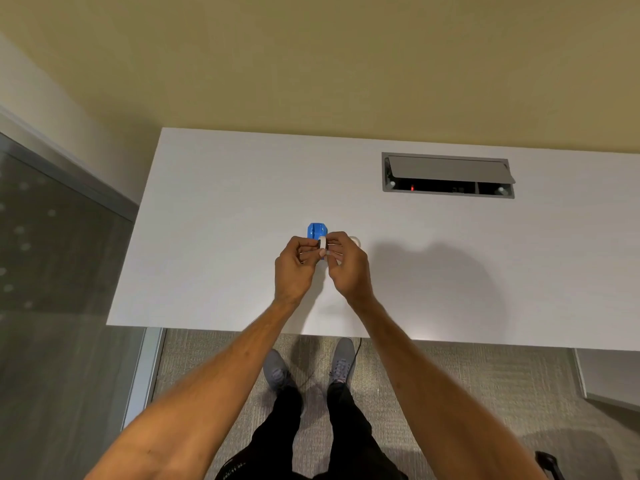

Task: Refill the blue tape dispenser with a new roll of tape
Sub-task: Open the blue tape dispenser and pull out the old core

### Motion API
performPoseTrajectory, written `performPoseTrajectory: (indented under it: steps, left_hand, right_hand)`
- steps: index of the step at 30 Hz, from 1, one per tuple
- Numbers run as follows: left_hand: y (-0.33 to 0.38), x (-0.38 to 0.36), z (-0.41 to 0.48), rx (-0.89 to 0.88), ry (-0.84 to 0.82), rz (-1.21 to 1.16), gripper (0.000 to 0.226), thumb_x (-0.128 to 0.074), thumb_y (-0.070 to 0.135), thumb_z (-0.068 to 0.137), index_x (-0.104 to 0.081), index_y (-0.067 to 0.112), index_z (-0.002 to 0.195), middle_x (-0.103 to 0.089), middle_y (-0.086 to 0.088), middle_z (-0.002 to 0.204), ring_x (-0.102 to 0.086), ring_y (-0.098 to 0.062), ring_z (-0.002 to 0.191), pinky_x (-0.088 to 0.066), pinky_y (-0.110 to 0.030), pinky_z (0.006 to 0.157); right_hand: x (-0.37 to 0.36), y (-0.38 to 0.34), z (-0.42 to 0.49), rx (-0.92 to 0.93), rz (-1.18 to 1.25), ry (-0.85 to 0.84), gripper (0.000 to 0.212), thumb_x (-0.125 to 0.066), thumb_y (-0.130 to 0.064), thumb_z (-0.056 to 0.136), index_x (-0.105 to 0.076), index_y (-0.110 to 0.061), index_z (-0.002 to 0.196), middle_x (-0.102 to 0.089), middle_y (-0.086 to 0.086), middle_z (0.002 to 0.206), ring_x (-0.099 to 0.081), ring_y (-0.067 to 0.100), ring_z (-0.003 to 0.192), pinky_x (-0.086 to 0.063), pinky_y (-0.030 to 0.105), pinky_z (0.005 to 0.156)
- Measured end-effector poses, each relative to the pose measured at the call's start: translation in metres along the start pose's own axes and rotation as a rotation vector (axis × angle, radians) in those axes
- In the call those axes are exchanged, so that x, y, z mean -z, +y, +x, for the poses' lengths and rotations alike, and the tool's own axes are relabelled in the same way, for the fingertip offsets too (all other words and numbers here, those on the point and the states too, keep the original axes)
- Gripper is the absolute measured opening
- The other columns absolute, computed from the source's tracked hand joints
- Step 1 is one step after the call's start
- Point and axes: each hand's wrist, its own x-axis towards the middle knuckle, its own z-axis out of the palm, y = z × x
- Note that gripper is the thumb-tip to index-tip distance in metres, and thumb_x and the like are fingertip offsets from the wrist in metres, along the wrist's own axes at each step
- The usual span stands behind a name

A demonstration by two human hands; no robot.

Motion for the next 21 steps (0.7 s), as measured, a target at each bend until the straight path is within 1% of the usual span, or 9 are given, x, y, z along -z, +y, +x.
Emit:
performPoseTrajectory:
  steps: [1, 4, 5, 7, 9, 11, 13, 18, 21]
  left_hand:
    - [0.0, -0.001, 0.0, -0.003, 0.0, 0.004, 0.024, -0.08, 0.013, 0.097, -0.072, 0.007, 0.119, -0.081, -0.007, 0.114, -0.08, -0.023, 0.106, -0.063, -0.047, 0.105]
    - [-0.002, -0.003, -0.002, -0.01, -0.002, 0.01, 0.023, -0.079, 0.013, 0.098, -0.072, 0.005, 0.118, -0.081, -0.009, 0.111, -0.08, -0.026, 0.105, -0.063, -0.046, 0.105]
    - [-0.003, -0.004, -0.003, -0.01, -0.004, 0.006, 0.022, -0.079, 0.012, 0.098, -0.071, 0.005, 0.118, -0.081, -0.011, 0.11, -0.079, -0.028, 0.105, -0.063, -0.046, 0.105]
    - [-0.006, -0.006, -0.003, -0.008, -0.007, 0.002, 0.019, -0.077, 0.011, 0.1, -0.071, 0.004, 0.116, -0.081, -0.014, 0.108, -0.079, -0.032, 0.103, -0.063, -0.048, 0.103]
    - [-0.008, -0.009, -0.002, -0.006, 0.002, 0.015, 0.012, -0.073, 0.012, 0.102, -0.073, 0.004, 0.111, -0.081, -0.015, 0.103, -0.076, -0.039, 0.1, -0.061, -0.052, 0.097]
    - [-0.01, -0.011, 0.0, -0.008, 0.02, 0.027, 0.011, -0.07, 0.014, 0.104, -0.075, 0.005, 0.107, -0.08, -0.017, 0.1, -0.072, -0.045, 0.098, -0.06, -0.056, 0.093]
    - [-0.011, -0.013, 0.002, -0.009, 0.024, 0.029, 0.013, -0.071, 0.016, 0.105, -0.075, 0.005, 0.109, -0.08, -0.015, 0.102, -0.073, -0.043, 0.099, -0.06, -0.055, 0.094]
    - [-0.013, -0.014, 0.007, -0.003, 0.003, 0.011, 0.021, -0.074, 0.012, 0.102, -0.07, 0.003, 0.12, -0.079, -0.013, 0.117, -0.077, -0.032, 0.11, -0.062, -0.05, 0.106]
    - [-0.014, -0.014, 0.009, -0.001, 0.004, -0.019, 0.031, -0.075, 0.014, 0.102, -0.066, 0.009, 0.13, -0.08, -0.012, 0.12, -0.078, -0.026, 0.112, -0.062, -0.045, 0.106]
  right_hand:
    - [0.001, 0.001, 0.0, -0.008, 0.001, 0.009, 0.031, -0.062, 0.005, 0.098, -0.065, -0.003, 0.128, -0.074, 0.012, 0.117, -0.077, 0.023, 0.104, -0.064, 0.04, 0.096]
    - [0.005, 0.003, 0.001, -0.005, -0.034, 0.039, 0.024, -0.064, 0.002, 0.098, -0.069, -0.006, 0.12, -0.076, 0.007, 0.107, -0.073, 0.014, 0.094, -0.059, 0.026, 0.087]
    - [0.006, 0.003, 0.001, 0.002, -0.04, 0.043, 0.022, -0.065, 0.001, 0.098, -0.07, -0.006, 0.118, -0.076, 0.005, 0.104, -0.072, 0.011, 0.092, -0.057, 0.024, 0.085]
    - [0.007, 0.005, 0.001, 0.004, -0.025, 0.039, 0.021, -0.065, 0.002, 0.097, -0.071, -0.006, 0.116, -0.075, 0.004, 0.103, -0.074, 0.016, 0.093, -0.06, 0.028, 0.087]
    - [0.007, 0.006, 0.001, 0.004, -0.005, 0.036, 0.02, -0.067, 0.001, 0.097, -0.071, -0.004, 0.116, -0.075, 0.007, 0.107, -0.076, 0.022, 0.098, -0.063, 0.034, 0.093]
    - [0.006, 0.007, 0.001, 0.01, -0.006, 0.037, 0.022, -0.067, 0.002, 0.097, -0.071, -0.002, 0.119, -0.075, 0.009, 0.112, -0.076, 0.023, 0.102, -0.062, 0.036, 0.097]
    - [0.006, 0.008, 0.002, 0.02, -0.019, 0.046, 0.022, -0.067, 0.002, 0.097, -0.07, -0.002, 0.119, -0.075, 0.009, 0.113, -0.075, 0.023, 0.104, -0.063, 0.038, 0.096]
    - [0.004, 0.01, 0.003, 0.029, -0.022, 0.07, 0.02, -0.067, 0.004, 0.096, -0.071, -0.002, 0.115, -0.074, 0.009, 0.109, -0.075, 0.027, 0.1, -0.063, 0.042, 0.092]
    - [0.003, 0.011, 0.003, 0.013, -0.002, 0.088, 0.022, -0.066, 0.007, 0.096, -0.07, -0.001, 0.116, -0.075, 0.01, 0.112, -0.075, 0.026, 0.102, -0.063, 0.041, 0.094]
